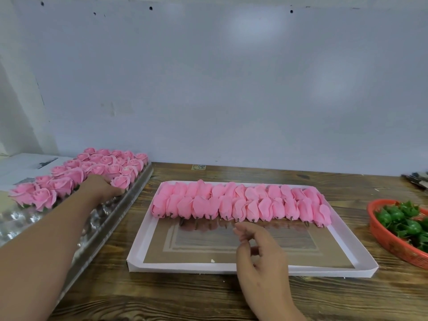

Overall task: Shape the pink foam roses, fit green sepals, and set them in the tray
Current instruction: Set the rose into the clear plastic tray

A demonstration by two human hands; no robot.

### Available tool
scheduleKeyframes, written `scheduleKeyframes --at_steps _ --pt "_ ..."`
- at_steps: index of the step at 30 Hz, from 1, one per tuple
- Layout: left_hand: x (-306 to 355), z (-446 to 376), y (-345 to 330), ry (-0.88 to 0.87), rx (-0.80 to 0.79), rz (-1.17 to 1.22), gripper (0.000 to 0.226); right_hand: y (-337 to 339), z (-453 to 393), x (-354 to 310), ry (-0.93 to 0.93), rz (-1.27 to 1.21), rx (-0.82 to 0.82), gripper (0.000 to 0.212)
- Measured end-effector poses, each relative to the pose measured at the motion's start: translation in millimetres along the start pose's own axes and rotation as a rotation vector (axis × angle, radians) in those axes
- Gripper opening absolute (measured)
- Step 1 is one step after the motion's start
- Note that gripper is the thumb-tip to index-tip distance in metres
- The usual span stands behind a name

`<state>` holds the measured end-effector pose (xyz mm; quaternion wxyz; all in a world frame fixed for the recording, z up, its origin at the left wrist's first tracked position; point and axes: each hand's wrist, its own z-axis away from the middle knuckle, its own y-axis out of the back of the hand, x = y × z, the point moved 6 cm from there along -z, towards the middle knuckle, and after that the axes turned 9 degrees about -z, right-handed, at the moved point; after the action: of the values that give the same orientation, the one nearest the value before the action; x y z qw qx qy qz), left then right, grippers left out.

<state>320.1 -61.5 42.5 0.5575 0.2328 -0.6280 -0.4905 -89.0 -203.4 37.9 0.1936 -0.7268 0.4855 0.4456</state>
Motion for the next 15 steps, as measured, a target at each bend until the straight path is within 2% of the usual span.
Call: scheduleKeyframes --at_steps 7,15 --pt "4.2 -2.4 -2.1 -0.031 -0.037 -0.058 0.026 0.5 -0.2 0.7 0.000 -0.004 0.005 0.035" --pt "0.8 -1.2 -0.6 -0.033 -0.030 -0.059 0.015 0.7 -0.4 -0.6 -0.009 -0.005 0.011 0.033"
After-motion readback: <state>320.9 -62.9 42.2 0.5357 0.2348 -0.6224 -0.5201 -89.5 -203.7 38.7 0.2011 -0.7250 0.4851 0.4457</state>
